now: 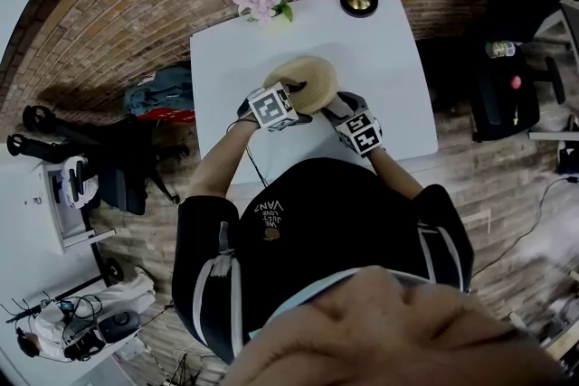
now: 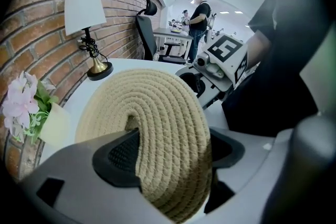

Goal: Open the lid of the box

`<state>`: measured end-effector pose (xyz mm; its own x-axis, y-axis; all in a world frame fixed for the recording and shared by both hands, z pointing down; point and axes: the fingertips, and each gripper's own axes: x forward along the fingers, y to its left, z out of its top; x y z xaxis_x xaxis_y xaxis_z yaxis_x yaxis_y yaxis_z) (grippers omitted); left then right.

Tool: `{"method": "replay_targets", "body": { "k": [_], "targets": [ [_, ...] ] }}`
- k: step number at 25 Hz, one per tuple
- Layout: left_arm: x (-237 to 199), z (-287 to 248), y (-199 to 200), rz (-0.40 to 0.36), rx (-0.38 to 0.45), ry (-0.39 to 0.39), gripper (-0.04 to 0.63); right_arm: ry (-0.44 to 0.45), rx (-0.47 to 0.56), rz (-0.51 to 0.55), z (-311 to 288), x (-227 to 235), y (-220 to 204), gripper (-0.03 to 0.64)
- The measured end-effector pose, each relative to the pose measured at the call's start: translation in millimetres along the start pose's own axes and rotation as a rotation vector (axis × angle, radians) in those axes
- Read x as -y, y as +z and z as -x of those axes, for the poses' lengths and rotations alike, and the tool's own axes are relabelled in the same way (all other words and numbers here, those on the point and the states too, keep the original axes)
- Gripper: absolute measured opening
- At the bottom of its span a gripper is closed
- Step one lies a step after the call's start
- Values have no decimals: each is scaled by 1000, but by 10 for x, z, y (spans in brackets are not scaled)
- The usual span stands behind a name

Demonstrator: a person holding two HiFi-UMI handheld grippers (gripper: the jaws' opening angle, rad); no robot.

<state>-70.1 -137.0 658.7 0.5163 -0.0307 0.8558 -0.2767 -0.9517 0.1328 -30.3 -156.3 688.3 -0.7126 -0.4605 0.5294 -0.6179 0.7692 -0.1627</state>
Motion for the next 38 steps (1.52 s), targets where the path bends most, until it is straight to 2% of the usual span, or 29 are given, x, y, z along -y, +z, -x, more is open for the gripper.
{"method": "replay_targets", "body": {
  "k": [8, 18, 38],
  "targets": [
    [-78, 164, 116, 81, 111, -24, 374, 15, -23, -31, -53, -22, -46, 236],
    [-166, 385, 182, 124, 242, 0, 371, 9, -34, -73, -62, -33, -77, 236],
    [-351, 966, 157, 184, 529, 194, 370, -68, 24, -136, 172, 57, 108, 235]
  ]
}}
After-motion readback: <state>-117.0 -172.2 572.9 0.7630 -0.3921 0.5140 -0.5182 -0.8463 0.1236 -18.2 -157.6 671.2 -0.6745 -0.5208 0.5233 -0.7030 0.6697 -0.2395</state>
